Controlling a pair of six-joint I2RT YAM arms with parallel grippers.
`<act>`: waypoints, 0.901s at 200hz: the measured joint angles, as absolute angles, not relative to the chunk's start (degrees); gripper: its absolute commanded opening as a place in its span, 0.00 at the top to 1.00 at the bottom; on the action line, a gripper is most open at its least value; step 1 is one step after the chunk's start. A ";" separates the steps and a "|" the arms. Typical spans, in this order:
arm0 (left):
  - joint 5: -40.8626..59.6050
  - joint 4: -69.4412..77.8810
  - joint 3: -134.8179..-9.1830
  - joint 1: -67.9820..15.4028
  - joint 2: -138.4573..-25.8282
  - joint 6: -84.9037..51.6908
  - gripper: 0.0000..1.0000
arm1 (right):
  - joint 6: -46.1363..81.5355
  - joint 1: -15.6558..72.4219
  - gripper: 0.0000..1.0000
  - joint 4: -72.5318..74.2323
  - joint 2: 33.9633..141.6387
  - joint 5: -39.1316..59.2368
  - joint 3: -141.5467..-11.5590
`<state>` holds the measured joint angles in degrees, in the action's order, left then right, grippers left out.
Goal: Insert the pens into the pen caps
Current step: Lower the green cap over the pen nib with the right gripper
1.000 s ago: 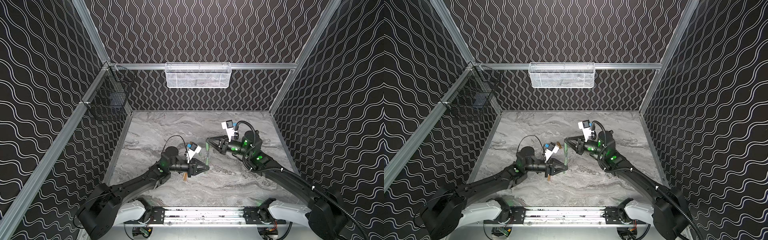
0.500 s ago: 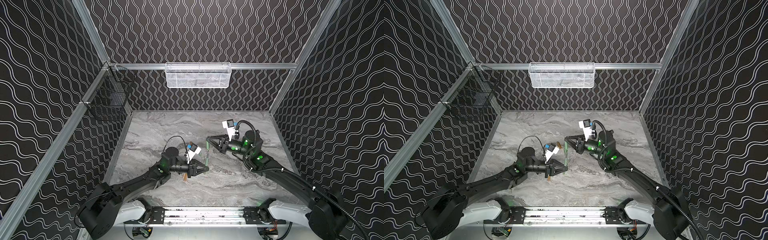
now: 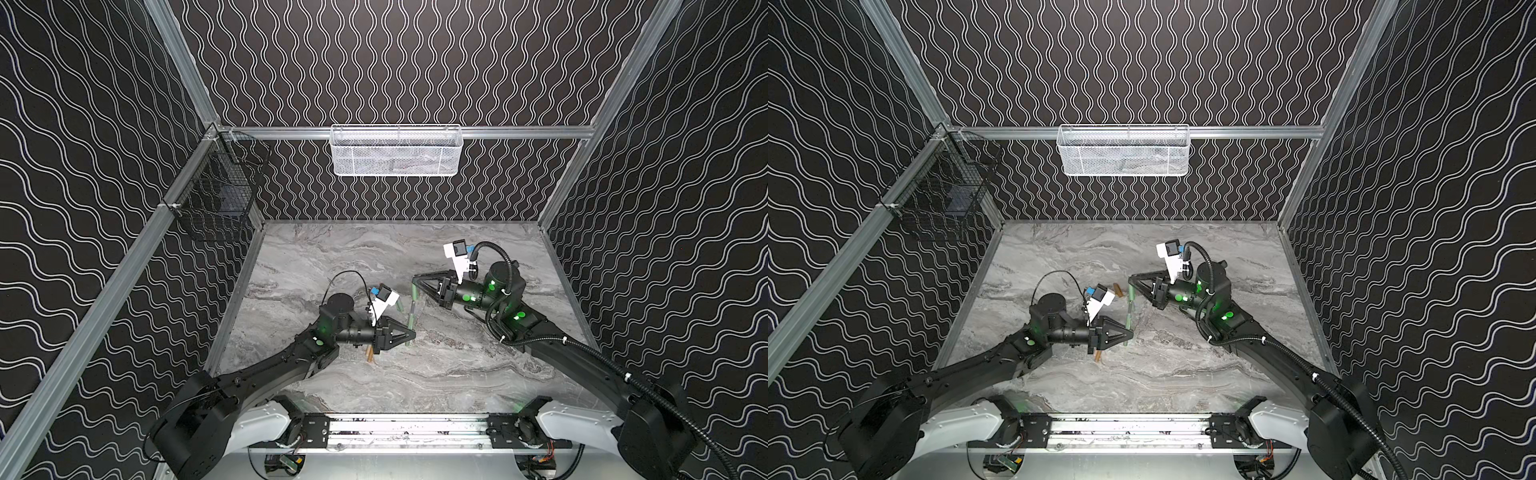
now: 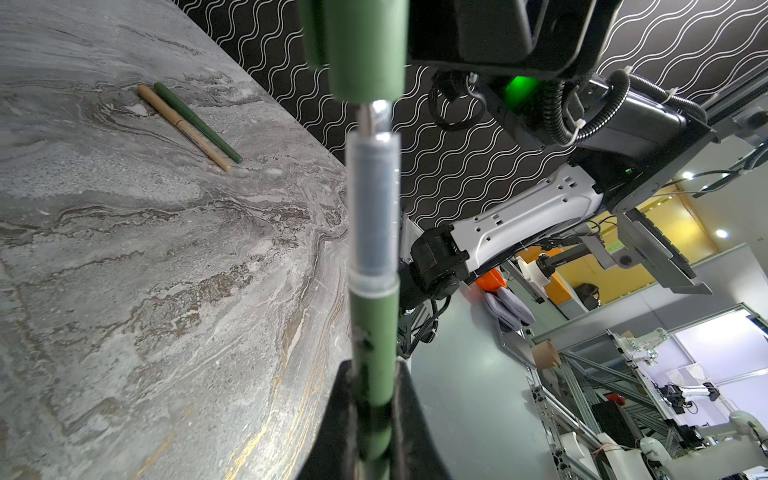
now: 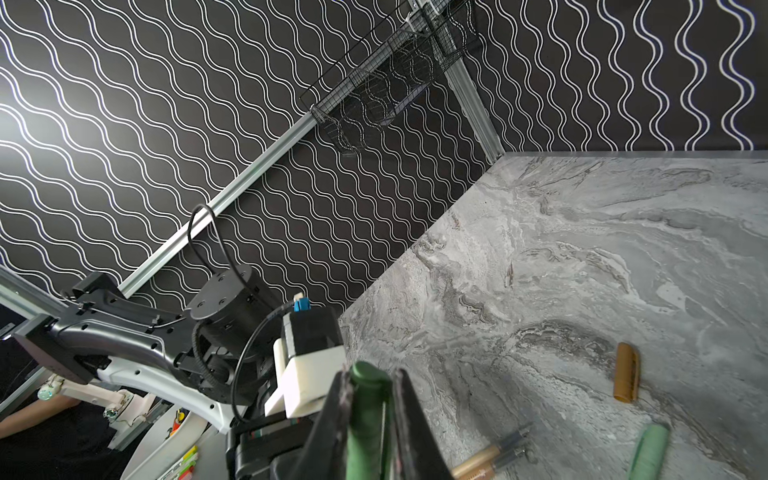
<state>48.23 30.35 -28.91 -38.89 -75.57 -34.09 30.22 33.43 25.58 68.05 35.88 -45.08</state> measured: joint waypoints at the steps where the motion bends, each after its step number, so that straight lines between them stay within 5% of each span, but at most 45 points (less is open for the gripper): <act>1: 48.23 30.35 -28.91 -38.89 -75.57 -34.09 1.00 | 30.30 33.45 0.89 25.58 68.05 35.90 -45.08; 180: 50.81 30.70 -28.36 -35.94 -73.54 -34.39 1.00 | 37.34 38.68 0.89 33.15 66.59 25.34 -40.60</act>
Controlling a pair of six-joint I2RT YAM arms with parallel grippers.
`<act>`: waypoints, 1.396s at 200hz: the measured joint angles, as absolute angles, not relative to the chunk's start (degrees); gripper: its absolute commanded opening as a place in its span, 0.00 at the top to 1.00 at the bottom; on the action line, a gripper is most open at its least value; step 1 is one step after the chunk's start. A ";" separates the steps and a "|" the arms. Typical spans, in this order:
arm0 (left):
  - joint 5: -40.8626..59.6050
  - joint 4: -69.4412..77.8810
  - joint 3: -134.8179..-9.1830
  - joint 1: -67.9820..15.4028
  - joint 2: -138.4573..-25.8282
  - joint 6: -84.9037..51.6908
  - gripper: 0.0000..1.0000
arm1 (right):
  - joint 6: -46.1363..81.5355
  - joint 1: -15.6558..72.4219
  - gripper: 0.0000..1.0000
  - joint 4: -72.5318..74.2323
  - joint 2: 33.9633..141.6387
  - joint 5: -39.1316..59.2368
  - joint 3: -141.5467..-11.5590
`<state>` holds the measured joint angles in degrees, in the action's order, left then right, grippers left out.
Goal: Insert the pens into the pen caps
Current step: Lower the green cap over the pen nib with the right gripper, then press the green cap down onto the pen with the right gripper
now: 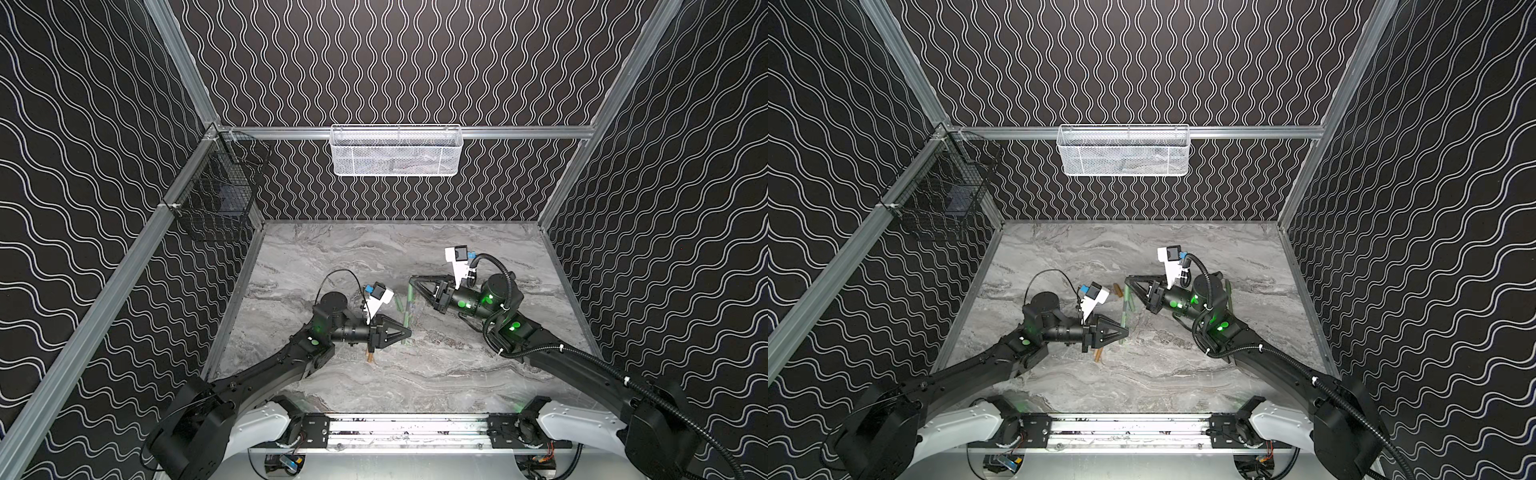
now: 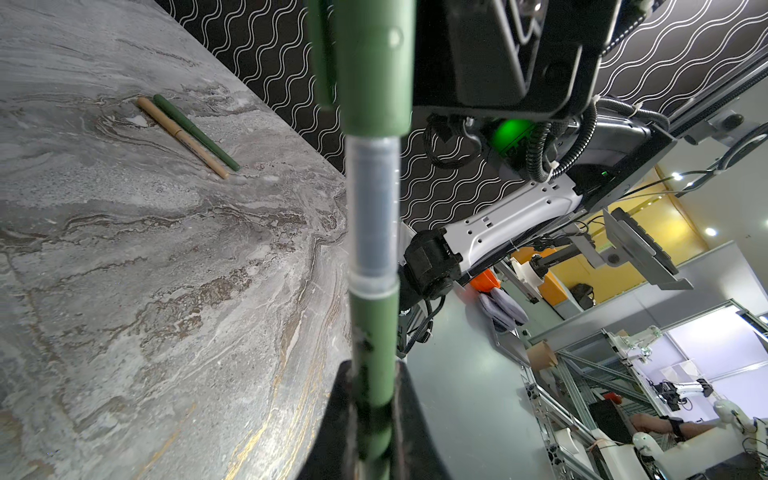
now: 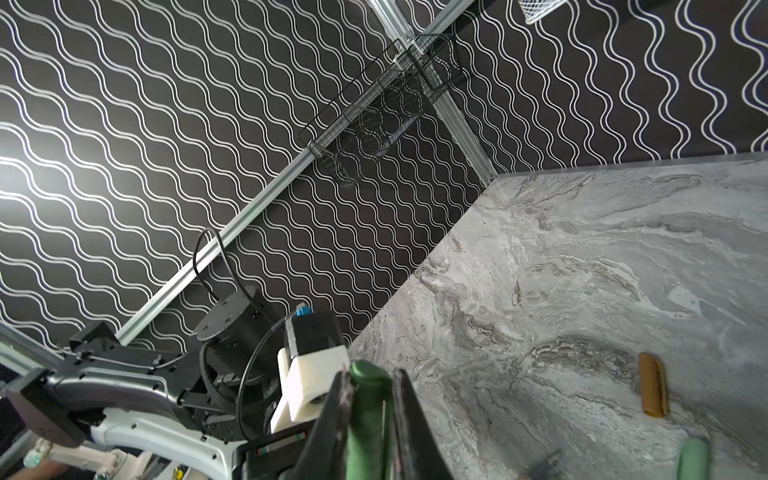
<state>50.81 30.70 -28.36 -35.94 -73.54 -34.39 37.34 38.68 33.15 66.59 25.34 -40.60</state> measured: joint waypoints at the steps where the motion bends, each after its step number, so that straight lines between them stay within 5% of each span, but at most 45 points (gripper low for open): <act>1: 50.78 30.68 -28.36 -35.92 -73.52 -34.39 1.00 | 37.52 38.68 0.89 33.17 66.61 25.28 -40.60; 111: 48.21 30.20 -28.38 -34.65 -70.96 -35.24 1.00 | 39.59 40.36 0.89 28.53 70.00 26.41 -45.17; 158: 47.20 28.05 -28.47 -34.50 -69.45 -34.52 1.00 | 36.93 40.86 0.80 24.18 69.21 26.65 -46.61; 212: 46.06 28.62 -28.80 -34.46 -68.60 -32.40 1.00 | 34.48 40.93 0.57 15.33 69.23 26.55 -52.25; 279: 45.87 28.86 -28.71 -34.46 -68.64 -32.38 1.00 | 32.34 40.82 0.56 12.60 71.48 27.14 -55.96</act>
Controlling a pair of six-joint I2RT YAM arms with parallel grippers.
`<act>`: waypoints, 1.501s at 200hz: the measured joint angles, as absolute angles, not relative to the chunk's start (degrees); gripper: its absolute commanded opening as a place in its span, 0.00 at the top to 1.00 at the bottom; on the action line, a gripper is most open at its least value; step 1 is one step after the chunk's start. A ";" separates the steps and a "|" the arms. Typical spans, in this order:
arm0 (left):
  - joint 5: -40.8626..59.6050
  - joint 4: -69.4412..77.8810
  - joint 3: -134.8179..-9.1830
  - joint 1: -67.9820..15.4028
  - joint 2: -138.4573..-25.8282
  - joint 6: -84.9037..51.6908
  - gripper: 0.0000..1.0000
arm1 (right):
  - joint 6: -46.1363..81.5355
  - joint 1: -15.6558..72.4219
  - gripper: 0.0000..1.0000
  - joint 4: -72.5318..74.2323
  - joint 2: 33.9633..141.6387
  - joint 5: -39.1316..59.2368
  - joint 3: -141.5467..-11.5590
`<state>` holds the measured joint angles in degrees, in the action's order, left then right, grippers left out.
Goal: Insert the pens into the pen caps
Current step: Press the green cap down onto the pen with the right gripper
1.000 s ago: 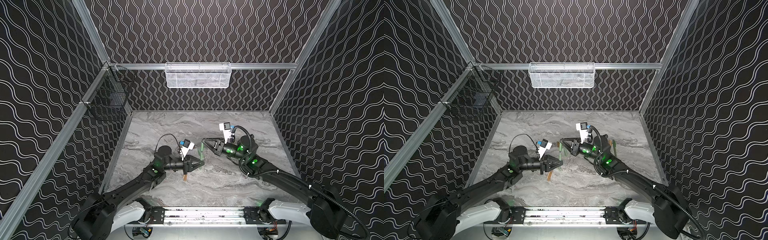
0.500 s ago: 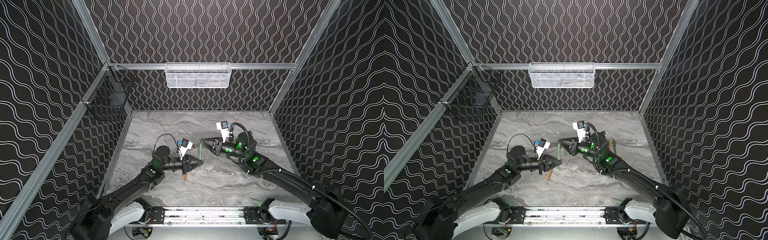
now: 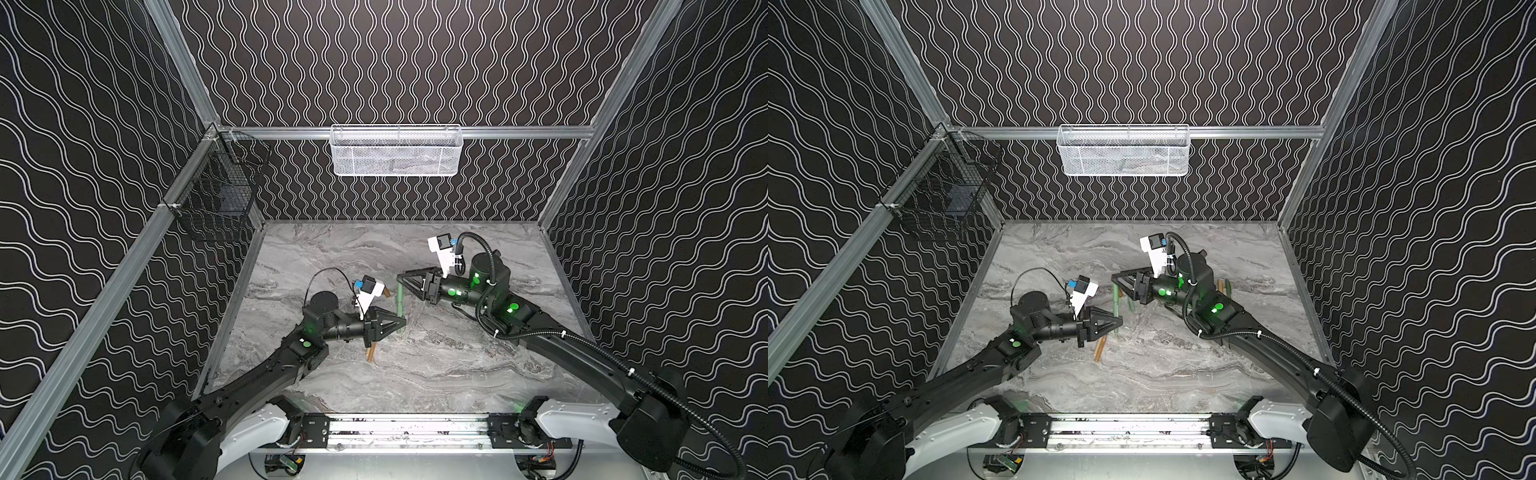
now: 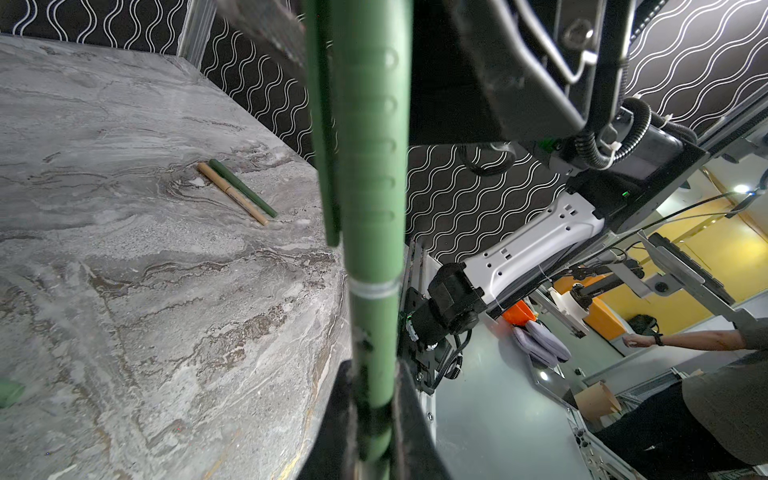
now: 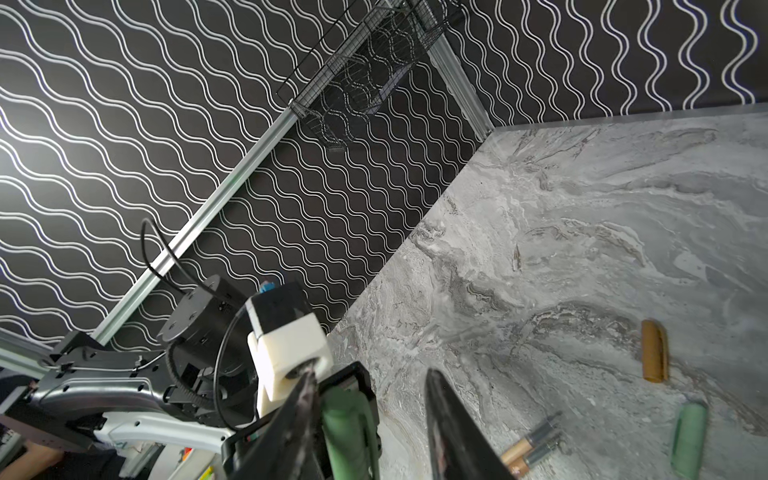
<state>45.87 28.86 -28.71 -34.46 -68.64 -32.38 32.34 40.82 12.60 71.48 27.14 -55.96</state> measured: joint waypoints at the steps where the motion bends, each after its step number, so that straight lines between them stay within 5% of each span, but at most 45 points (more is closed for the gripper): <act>1: 45.87 28.86 -28.71 -34.46 -68.64 -32.38 1.00 | 32.34 40.82 0.56 12.60 71.53 27.24 -56.01; 45: 45.84 28.86 -28.58 -34.46 -68.64 -32.38 1.00 | 32.29 40.86 0.62 12.67 72.64 30.22 -56.21; 104: 46.46 29.26 -28.53 -34.46 -68.75 -32.73 1.00 | 30.35 41.58 0.89 12.73 73.30 31.66 -56.23; 193: 46.02 23.64 -31.03 -34.50 -66.00 -31.59 1.00 | 28.86 44.82 1.00 17.08 72.99 28.69 -54.85; 300: 46.37 15.31 -36.60 -32.16 -65.47 -25.61 1.00 | 26.55 47.55 1.00 22.48 70.02 20.34 -51.16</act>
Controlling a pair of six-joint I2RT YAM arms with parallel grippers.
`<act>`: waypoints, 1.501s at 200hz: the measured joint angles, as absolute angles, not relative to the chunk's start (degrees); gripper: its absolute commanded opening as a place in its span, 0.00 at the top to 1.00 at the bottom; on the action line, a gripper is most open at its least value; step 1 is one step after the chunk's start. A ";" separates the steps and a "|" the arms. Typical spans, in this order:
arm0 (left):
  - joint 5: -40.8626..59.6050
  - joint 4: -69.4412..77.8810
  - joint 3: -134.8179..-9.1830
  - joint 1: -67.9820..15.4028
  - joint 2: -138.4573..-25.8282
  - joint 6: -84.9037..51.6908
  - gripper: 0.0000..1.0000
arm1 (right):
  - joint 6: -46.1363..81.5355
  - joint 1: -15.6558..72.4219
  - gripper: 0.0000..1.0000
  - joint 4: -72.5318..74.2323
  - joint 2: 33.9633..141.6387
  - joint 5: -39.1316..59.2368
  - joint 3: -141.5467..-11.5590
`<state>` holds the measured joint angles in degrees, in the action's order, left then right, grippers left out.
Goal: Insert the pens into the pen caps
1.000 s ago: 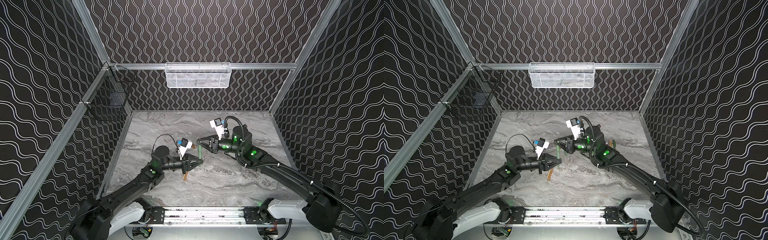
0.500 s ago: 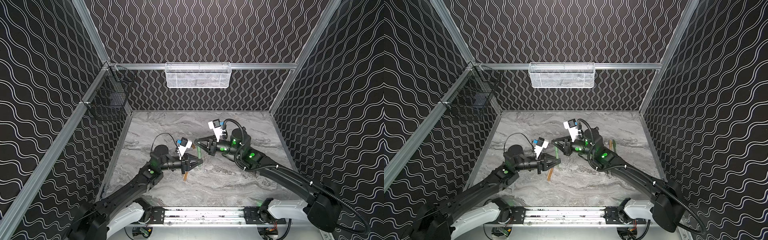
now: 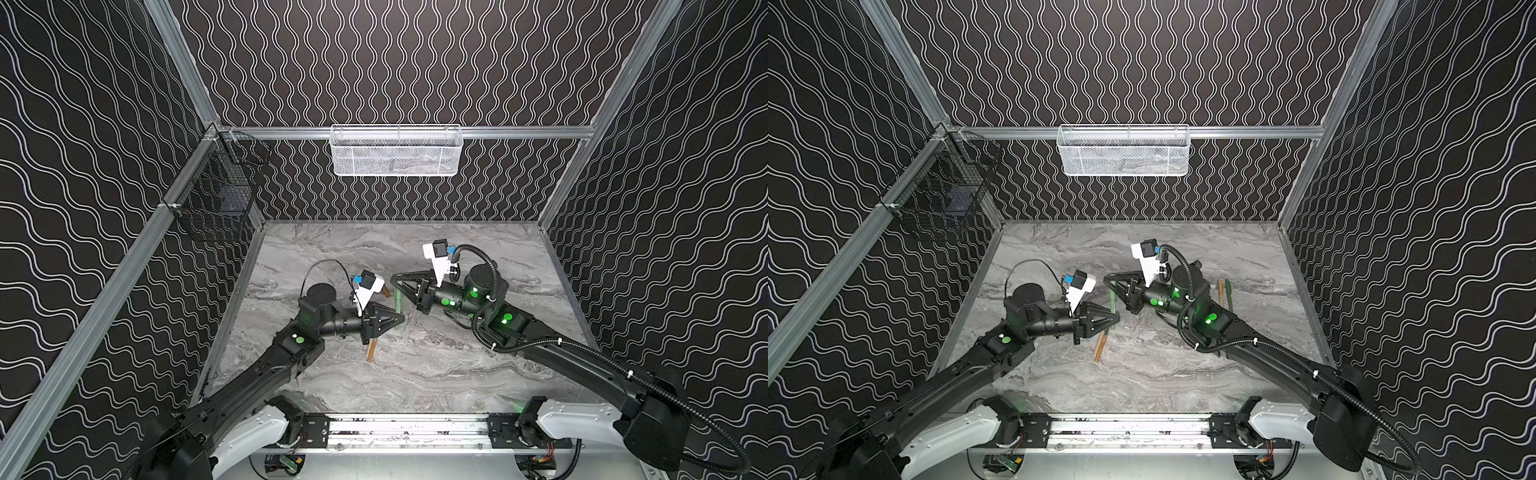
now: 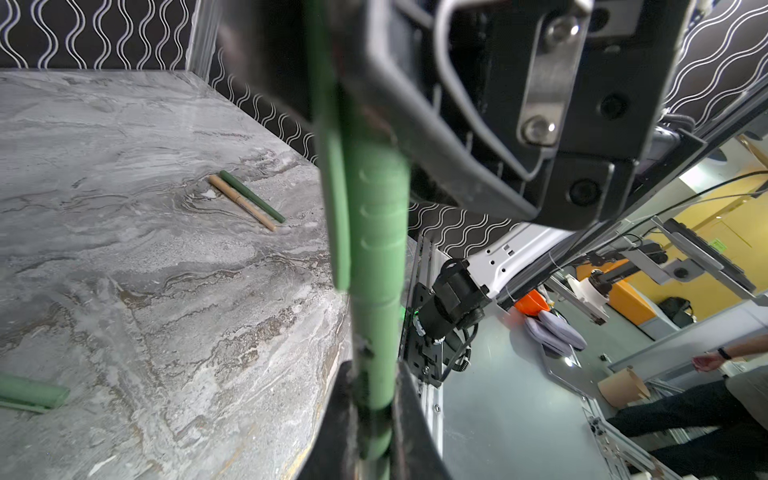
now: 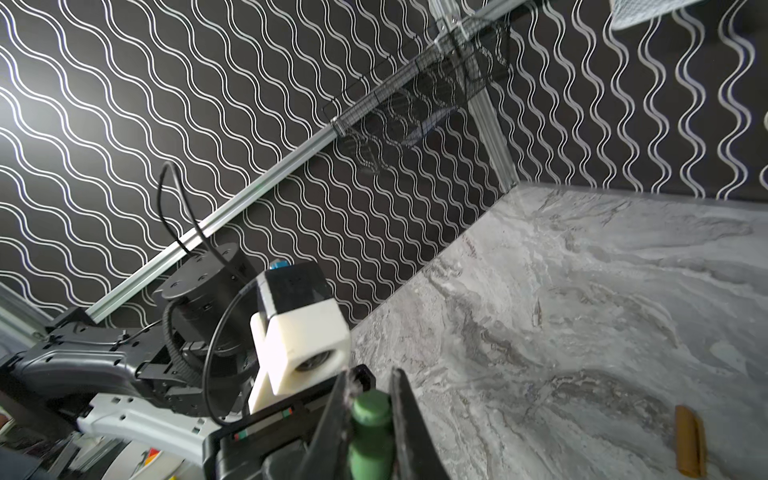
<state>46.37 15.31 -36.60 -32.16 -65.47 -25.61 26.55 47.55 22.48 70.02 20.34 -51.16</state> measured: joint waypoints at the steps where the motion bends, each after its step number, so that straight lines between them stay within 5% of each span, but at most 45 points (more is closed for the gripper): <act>1: 46.50 15.29 -36.67 -32.05 -65.52 -25.61 1.00 | 26.52 47.57 1.00 22.57 70.02 20.27 -51.11; 74: 60.12 15.27 -39.53 -26.59 -68.18 -27.05 1.00 | 26.46 47.75 1.00 30.68 69.38 21.74 -47.40; 172: 54.65 19.99 -39.16 -25.67 -65.10 -30.50 1.00 | 31.07 47.57 1.00 19.81 73.30 18.72 -59.37; 206: 49.32 19.16 -37.39 -25.45 -61.71 -30.59 0.83 | 30.85 47.64 1.00 12.88 76.14 18.81 -65.21; 258: 44.36 26.68 -36.69 -25.17 -58.92 -28.84 0.72 | 32.12 47.07 1.00 -1.15 77.36 20.21 -65.82; 300: 44.14 29.52 -36.71 -25.15 -59.29 -28.53 0.41 | 32.53 44.62 1.00 -3.25 77.01 20.01 -65.30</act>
<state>44.14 29.52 -36.71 -25.15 -59.29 -28.53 32.53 44.62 -3.25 77.01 20.01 -65.30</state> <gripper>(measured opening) 0.527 0.145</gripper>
